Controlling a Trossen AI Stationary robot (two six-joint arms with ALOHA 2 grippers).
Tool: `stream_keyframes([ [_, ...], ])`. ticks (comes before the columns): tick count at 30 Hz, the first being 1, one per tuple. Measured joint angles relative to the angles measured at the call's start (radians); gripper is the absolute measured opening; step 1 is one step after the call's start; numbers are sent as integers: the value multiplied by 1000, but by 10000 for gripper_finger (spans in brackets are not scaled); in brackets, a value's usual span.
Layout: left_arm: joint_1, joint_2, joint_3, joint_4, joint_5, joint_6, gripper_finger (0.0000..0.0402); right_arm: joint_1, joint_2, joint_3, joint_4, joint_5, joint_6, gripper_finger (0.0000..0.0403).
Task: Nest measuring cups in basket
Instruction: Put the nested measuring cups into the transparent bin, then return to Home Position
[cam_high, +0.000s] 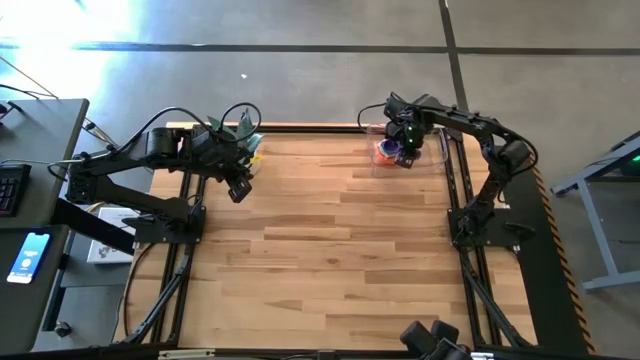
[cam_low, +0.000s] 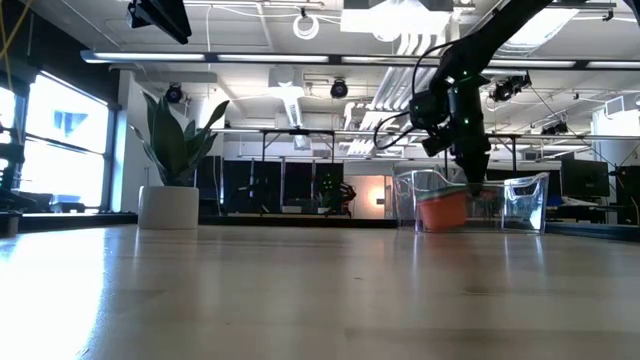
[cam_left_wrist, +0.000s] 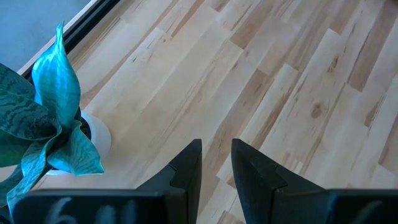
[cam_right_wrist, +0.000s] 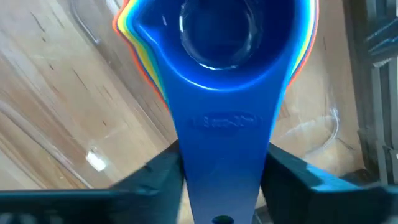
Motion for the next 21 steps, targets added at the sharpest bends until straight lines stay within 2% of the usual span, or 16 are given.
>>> stream_keyframes([
  [4,0,0,0,0,0,0,76,2,0,0,-1,9,23,247],
  [8,0,0,0,0,0,0,76,2,0,0,-1,9,26,296],
  [15,0,0,0,0,0,8,76,3,-9,0,-1,11,39,307],
  [21,0,-4,0,13,41,39,76,12,-95,0,-4,14,92,308],
])
